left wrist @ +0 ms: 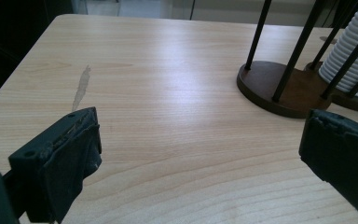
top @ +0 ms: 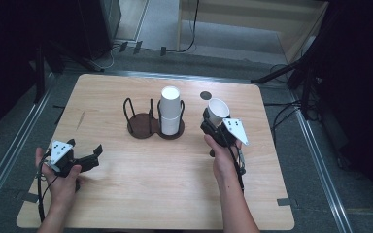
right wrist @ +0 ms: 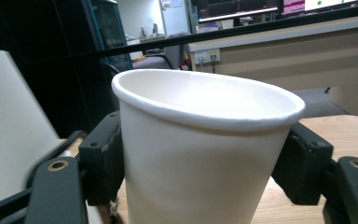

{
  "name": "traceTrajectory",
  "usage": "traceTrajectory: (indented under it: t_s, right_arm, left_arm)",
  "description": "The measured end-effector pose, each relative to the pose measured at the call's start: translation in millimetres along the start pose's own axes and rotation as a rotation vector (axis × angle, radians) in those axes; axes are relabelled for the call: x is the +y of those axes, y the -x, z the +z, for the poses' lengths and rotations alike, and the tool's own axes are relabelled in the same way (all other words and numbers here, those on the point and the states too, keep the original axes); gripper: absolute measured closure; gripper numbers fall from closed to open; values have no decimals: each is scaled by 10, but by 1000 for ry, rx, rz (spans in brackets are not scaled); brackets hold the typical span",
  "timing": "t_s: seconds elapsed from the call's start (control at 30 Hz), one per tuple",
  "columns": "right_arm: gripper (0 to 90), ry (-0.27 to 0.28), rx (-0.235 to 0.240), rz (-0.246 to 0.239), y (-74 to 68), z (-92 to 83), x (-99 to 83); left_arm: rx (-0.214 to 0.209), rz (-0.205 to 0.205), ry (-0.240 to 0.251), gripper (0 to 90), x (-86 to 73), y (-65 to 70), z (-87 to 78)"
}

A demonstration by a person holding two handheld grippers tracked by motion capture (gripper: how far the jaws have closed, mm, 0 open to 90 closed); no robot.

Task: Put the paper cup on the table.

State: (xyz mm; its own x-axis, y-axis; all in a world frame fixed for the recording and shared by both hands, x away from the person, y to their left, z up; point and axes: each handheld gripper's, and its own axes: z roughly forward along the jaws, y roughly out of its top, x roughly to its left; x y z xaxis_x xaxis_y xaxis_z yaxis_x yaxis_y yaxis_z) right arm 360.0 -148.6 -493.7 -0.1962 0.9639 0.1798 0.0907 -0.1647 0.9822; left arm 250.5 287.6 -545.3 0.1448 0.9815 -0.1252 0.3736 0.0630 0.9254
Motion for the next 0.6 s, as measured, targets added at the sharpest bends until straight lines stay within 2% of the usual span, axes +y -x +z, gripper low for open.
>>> traceTrajectory:
  t_s: [0.1,0.2,0.3,0.4,0.5,0.6]
  right_arm:
    - [275,-6,-12,-3,54,50,-3]
    - [275,-6,-20,2,101,107,4]
    - [276,-13,-35,-15,145,190,7]
    - [276,-27,-52,-58,175,289,-3]
    - [273,-46,-61,-85,194,382,-21]
    - [259,-54,-88,-85,233,463,-36]
  left_arm:
    - [6,19,3,0,-12,25,0]
    - [38,21,5,0,-28,45,4]
    - [33,5,10,0,-32,28,0]
    - [24,-10,14,0,-34,17,-3]
    - [28,-2,15,0,-37,26,-1]
    - [36,-2,14,0,-38,31,1]
